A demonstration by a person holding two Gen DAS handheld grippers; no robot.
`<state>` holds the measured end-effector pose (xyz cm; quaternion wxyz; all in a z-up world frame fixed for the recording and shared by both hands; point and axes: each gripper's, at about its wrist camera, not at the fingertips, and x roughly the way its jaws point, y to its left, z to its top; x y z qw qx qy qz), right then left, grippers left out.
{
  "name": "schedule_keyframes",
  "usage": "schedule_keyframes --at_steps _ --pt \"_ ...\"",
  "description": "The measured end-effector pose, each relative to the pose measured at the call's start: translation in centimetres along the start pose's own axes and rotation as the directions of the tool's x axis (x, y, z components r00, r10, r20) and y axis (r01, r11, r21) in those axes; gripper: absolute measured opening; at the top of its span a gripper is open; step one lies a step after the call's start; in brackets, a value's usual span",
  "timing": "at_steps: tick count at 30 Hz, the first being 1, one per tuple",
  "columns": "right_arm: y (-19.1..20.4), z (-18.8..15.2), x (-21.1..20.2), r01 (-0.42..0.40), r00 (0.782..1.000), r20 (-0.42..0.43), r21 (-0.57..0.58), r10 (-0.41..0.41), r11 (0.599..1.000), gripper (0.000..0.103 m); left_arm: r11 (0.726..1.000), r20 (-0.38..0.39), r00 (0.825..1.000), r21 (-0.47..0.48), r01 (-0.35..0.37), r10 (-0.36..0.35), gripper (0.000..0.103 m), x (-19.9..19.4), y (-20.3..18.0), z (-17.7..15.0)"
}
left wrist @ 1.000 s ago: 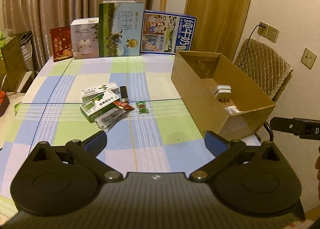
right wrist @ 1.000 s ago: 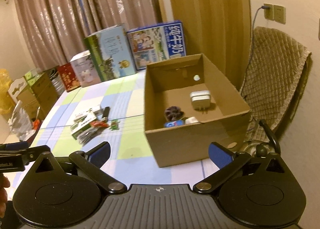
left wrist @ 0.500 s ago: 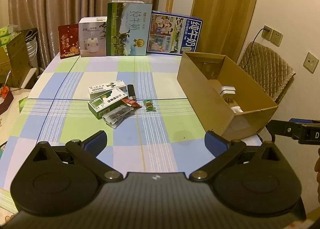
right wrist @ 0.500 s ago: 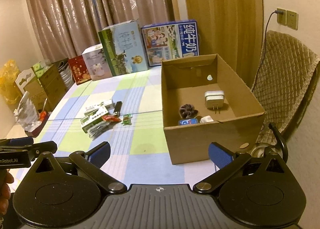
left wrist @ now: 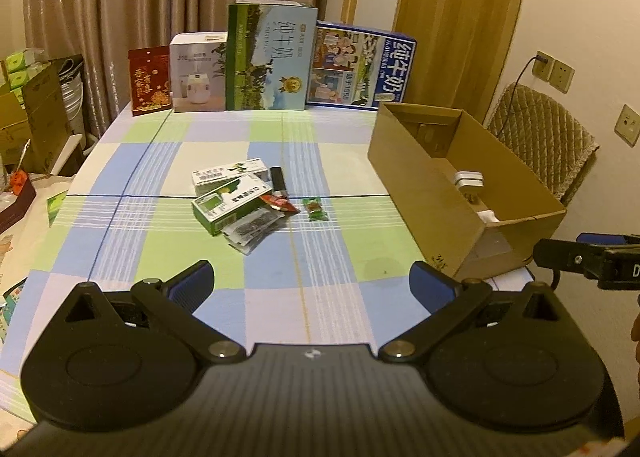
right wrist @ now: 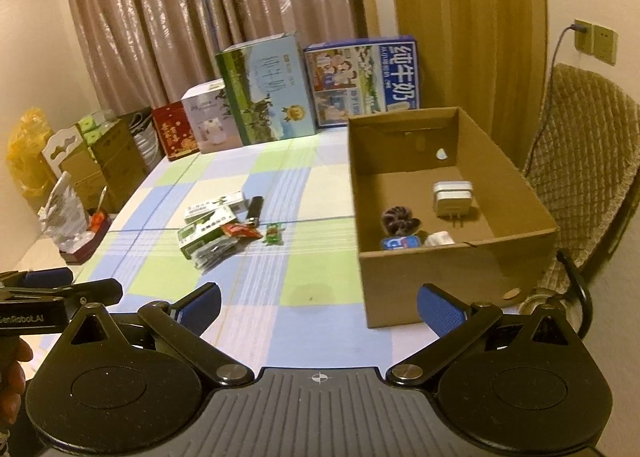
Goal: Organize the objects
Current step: 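Withdraw both tools from the box back over the table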
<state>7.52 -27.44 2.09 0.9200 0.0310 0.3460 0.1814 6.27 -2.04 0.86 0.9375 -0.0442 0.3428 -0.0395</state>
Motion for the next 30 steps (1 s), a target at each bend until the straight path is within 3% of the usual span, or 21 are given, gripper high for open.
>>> schedule_keyframes --at_steps 19,26,30 --pt "4.5 0.1 3.8 -0.059 0.998 -0.034 -0.077 0.057 0.995 0.101 0.998 -0.006 0.998 -0.036 -0.058 0.058 0.102 0.6 4.7 0.2" --pt "5.5 0.2 5.9 -0.077 0.996 -0.048 -0.085 0.073 0.993 0.101 0.999 -0.023 0.999 -0.018 -0.049 0.048 0.102 2.3 6.3 0.3" --pt "6.3 0.6 8.2 -0.085 0.995 -0.05 -0.099 0.081 0.991 0.101 0.996 -0.02 0.996 0.002 -0.087 0.087 0.102 3.6 7.6 0.5"
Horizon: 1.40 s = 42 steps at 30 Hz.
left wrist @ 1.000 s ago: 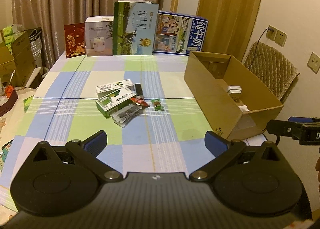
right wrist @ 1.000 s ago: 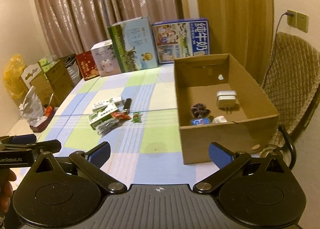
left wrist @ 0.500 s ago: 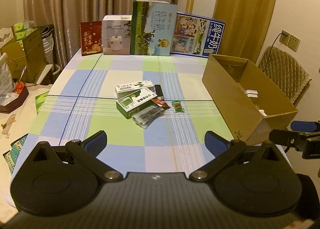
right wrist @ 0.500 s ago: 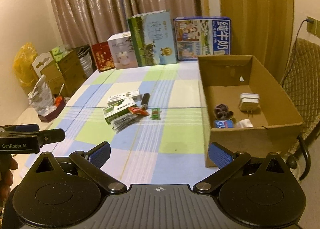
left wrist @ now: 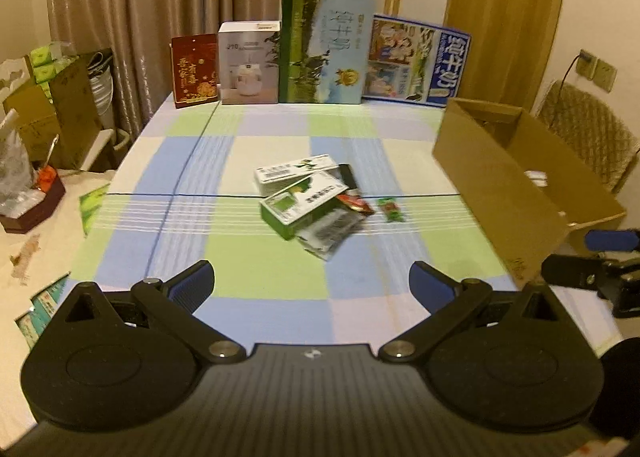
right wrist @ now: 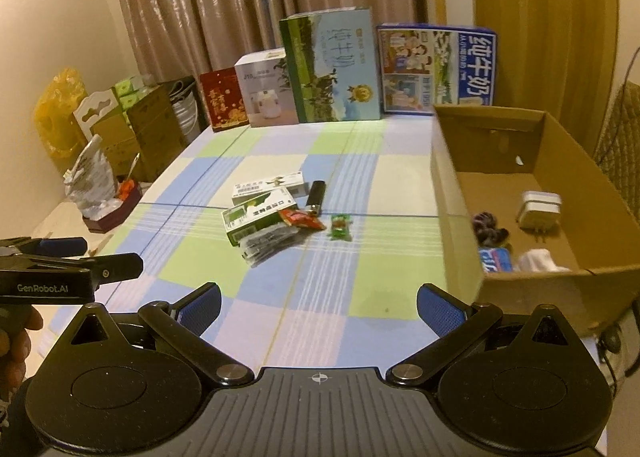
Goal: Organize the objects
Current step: 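Withdraw both tools from the box back over the table, then grasp the clear seed packet with the left tool while the right tool grasps the green-wrapped candy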
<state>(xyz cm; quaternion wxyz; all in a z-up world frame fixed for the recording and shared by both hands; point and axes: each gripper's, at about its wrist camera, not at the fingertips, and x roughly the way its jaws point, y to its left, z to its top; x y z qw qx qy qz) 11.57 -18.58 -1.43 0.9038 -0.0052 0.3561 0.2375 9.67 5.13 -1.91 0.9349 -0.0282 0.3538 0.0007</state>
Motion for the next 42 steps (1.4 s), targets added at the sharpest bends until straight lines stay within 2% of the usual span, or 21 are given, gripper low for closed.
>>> schedule_keyframes --at_steps 5,7,10,14,18,20,26,35,39,42 --pt "0.1 0.8 3.5 -0.006 1.0 0.004 -0.006 0.006 1.0 0.099 0.999 -0.032 0.999 0.038 0.004 -0.003 0.1 3.1 0.9 0.5" --pt "-0.2 1.2 5.5 -0.003 1.0 -0.001 -0.009 0.003 1.0 0.086 0.999 -0.044 0.999 0.034 0.015 -0.013 0.098 4.7 1.2 0.8" --pt "-0.9 1.7 8.2 0.003 1.0 -0.013 -0.007 -0.003 1.0 0.074 0.998 -0.061 0.998 0.052 0.036 -0.033 0.094 7.1 1.5 1.0" --pt "-2.4 2.2 11.7 0.011 0.999 -0.035 -0.001 -0.011 1.0 0.065 0.991 -0.073 0.993 0.097 0.095 -0.089 0.088 10.7 1.3 1.2" --pt "-3.2 2.4 14.7 0.014 0.998 -0.057 -0.008 -0.014 1.0 0.063 0.972 -0.083 0.985 0.167 0.163 -0.151 0.071 14.3 0.8 1.2" --pt "-3.7 2.4 15.8 0.013 0.998 -0.061 -0.011 -0.014 1.0 0.063 0.963 -0.087 0.981 0.196 0.186 -0.172 0.067 15.6 0.6 1.2" --pt "-4.8 2.2 18.8 0.017 0.996 -0.086 0.002 -0.017 1.0 0.063 0.936 -0.109 0.975 0.278 0.217 -0.194 0.065 19.7 -0.8 1.2" --pt "-5.7 2.6 21.2 0.011 0.995 -0.097 0.01 -0.01 1.0 0.063 0.93 -0.133 0.973 0.294 0.22 -0.188 0.063 23.3 -0.9 1.3" --pt "-4.8 3.0 22.5 -0.001 0.996 -0.091 -0.026 -0.001 1.0 0.063 0.94 -0.145 0.973 0.267 0.214 -0.18 0.044 23.2 -0.8 0.9" --pt "-4.2 3.1 23.8 0.03 0.995 -0.088 -0.067 -0.036 0.997 0.056 0.946 -0.142 0.975 0.25 0.204 -0.173 0.042 22.7 -0.6 0.8"
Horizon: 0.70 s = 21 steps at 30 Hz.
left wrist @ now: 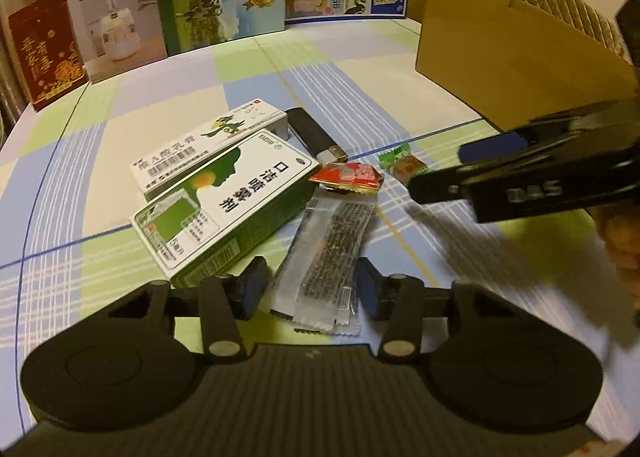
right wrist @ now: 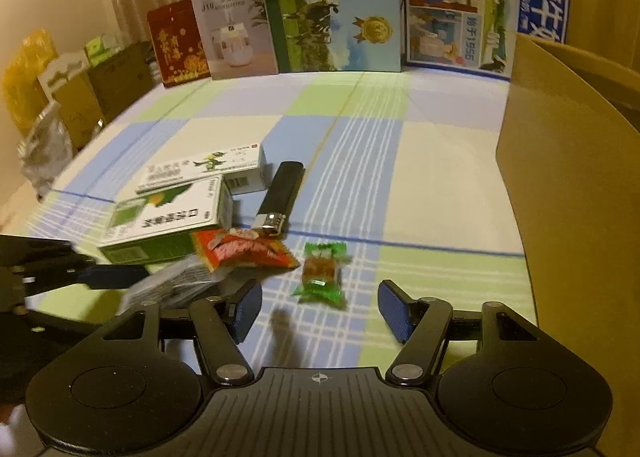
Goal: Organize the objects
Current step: 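Grasp the clear seed packet with the left tool while the right tool grasps the green-wrapped candy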
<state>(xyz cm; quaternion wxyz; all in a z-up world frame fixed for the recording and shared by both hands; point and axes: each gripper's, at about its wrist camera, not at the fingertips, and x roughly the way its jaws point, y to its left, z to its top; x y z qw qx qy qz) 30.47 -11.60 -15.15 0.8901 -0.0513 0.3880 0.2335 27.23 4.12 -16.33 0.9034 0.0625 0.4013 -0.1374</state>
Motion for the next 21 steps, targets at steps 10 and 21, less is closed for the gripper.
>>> schedule_keyframes --at_steps 10,21 --pt "0.6 0.0 2.0 0.034 0.999 0.003 -0.06 -0.034 0.998 0.026 1.0 0.032 0.999 -0.017 0.003 -0.002 0.043 0.2 0.1 0.1" --pt "0.6 -2.7 -2.1 0.021 0.997 -0.072 -0.003 -0.021 1.0 0.019 1.0 -0.009 1.0 0.0 0.003 -0.003 0.033 -1.0 -1.7 -0.4"
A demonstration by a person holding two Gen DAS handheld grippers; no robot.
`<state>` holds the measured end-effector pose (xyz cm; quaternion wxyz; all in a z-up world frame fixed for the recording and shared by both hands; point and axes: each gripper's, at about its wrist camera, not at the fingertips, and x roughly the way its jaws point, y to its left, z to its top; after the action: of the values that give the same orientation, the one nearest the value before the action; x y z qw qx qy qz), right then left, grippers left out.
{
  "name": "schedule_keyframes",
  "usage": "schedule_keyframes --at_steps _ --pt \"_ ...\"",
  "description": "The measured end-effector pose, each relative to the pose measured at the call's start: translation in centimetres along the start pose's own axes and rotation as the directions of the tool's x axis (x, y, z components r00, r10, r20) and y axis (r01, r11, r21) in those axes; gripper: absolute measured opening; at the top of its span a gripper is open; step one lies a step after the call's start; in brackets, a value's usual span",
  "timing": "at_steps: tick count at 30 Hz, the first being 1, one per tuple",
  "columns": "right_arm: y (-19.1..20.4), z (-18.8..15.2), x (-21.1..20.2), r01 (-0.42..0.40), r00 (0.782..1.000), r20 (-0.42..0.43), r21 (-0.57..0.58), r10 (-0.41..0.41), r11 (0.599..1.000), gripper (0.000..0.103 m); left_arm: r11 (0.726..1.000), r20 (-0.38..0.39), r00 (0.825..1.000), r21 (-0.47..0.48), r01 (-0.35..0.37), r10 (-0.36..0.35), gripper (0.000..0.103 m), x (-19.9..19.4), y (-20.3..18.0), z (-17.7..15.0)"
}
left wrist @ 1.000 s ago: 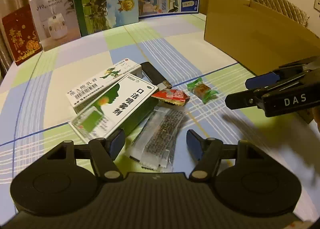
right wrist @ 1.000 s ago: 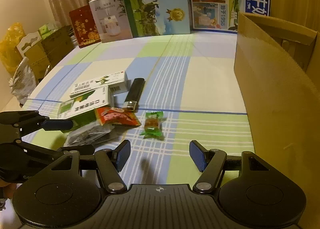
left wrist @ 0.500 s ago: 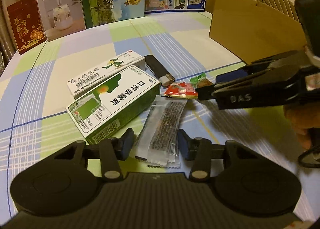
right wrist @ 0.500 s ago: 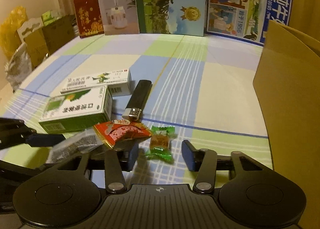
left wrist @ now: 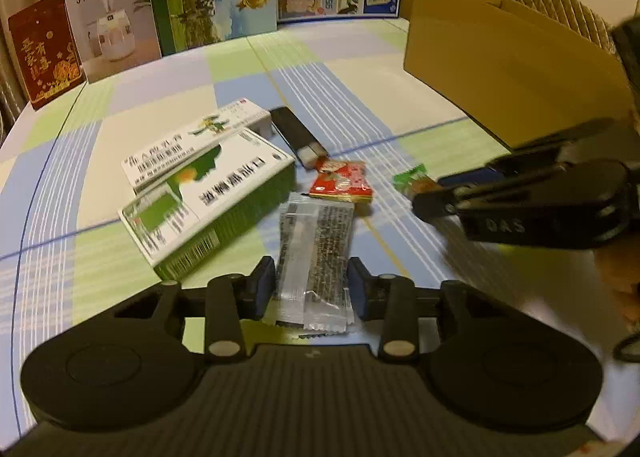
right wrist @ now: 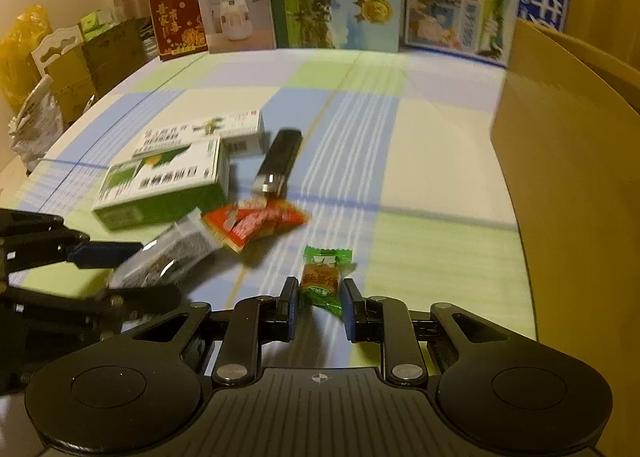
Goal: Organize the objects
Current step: 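Grasp the clear seed packet with the left tool while the right tool grasps the green-wrapped candy, then lift both held items off the table toward the cardboard box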
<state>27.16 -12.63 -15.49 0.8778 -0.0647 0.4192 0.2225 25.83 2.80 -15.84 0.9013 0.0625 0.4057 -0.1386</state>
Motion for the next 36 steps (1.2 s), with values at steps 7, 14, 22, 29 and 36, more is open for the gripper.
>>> schedule_keyframes --at_steps 7,14,22,29,36 --pt "0.4 -3.9 -3.4 0.026 1.0 0.007 0.002 -0.026 1.0 0.022 0.999 -0.007 1.0 -0.021 -0.024 0.024 0.034 -2.7 -1.9 -2.1" --pt "0.8 -3.5 -2.8 0.051 0.998 0.026 -0.02 -0.05 0.999 0.031 0.998 0.027 0.999 -0.048 -0.031 0.033 0.036 -2.9 -1.7 -2.1" --pt "1.1 -3.4 -2.2 0.06 0.997 0.048 -0.028 -0.058 0.998 0.035 0.997 0.005 0.999 -0.069 -0.037 0.037 0.036 -1.9 -1.6 -1.9" --pt "1.3 -3.2 -2.1 0.062 0.997 0.043 -0.016 -0.061 0.998 0.032 0.997 -0.005 0.999 -0.058 -0.041 0.041 0.036 -1.5 -1.8 -1.9" --pt "1.3 -3.1 -2.1 0.069 0.996 0.051 -0.005 -0.069 0.998 0.019 0.997 0.005 0.999 -0.067 -0.038 0.038 0.033 -1.5 -1.7 -2.0"
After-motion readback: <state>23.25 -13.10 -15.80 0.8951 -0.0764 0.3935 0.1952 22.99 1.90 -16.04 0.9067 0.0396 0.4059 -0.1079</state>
